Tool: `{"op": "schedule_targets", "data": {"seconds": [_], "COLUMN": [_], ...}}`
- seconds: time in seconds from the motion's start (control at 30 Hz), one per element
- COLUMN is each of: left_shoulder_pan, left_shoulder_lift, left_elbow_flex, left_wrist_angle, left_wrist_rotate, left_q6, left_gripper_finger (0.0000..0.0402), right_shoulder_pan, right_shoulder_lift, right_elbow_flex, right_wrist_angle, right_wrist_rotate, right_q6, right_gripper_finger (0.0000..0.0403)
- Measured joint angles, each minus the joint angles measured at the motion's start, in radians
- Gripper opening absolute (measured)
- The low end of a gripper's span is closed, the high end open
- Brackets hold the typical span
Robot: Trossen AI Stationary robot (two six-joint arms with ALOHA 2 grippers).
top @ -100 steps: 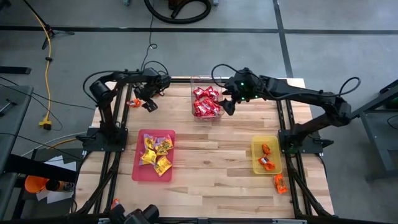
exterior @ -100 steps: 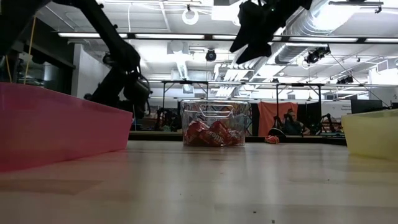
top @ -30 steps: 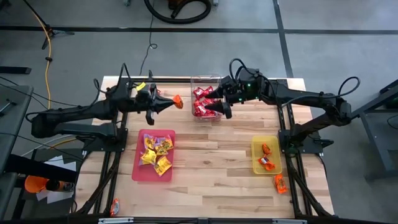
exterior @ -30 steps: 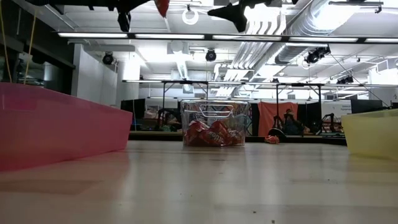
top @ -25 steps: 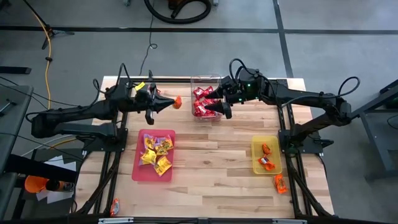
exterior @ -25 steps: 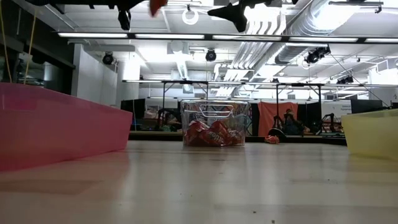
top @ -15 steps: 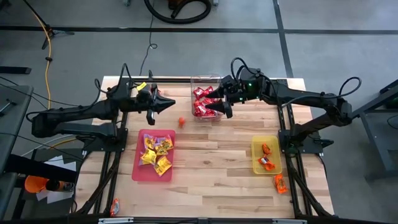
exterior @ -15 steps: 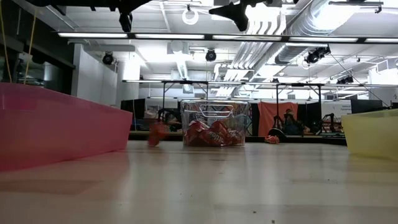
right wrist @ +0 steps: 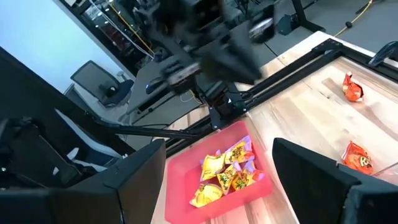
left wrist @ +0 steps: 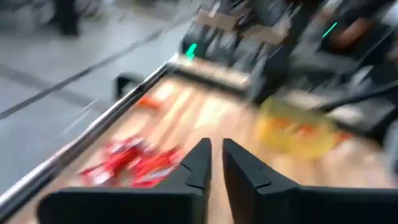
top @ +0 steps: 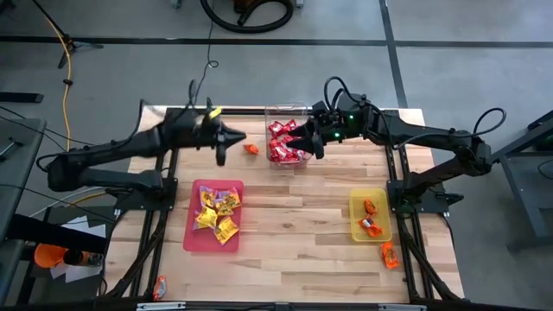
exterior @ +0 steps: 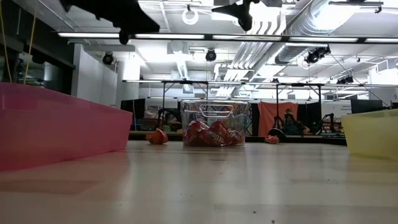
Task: Sort candy
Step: Put the orange candy into the yellow bin
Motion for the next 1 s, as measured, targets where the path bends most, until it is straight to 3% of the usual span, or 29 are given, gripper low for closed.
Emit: {"op": "schedule_targets", "data": {"seconds": [0.17,0.3,0.43,0.53,0.73,1.0], "left_shoulder_pan": [0.113,0.142,0.115,0.089,0.067,0.065], "left_shoulder_lift": [0.220,0.380,0.489,0.560,0.661,0.774], "left_elbow_flex": [0.257,0.312,0.280,0.250,0.209,0.210], "left_wrist_angle": [-0.430,-0.583,-0.588,-0.550,-0.402,-0.287], "left_wrist_rotate": [0.010,0.022,0.058,0.026,-0.135,-0.166], "left_q6": [0.161,0.253,0.392,0.479,0.551,0.595], "left_gripper_finger": [0.0092,0.0152,0.0200,0.0218,0.0223,0.0223], "right_shoulder_pan": [0.001,0.001,0.001,0.001,0.001,0.001], "right_shoulder_lift": [-0.004,-0.017,-0.050,-0.078,-0.109,-0.111], "right_elbow_flex": [0.000,0.000,0.000,0.000,0.000,0.000], "right_wrist_angle": [0.000,-0.025,-0.124,-0.188,-0.224,-0.234], "right_wrist_rotate": [-0.001,-0.002,-0.002,0.004,0.051,0.054], "right_q6": [-0.021,-0.069,-0.159,-0.209,-0.234,-0.234], "right_gripper_finger": [0.0291,0.0291,0.0291,0.0291,0.0291,0.0291]}}
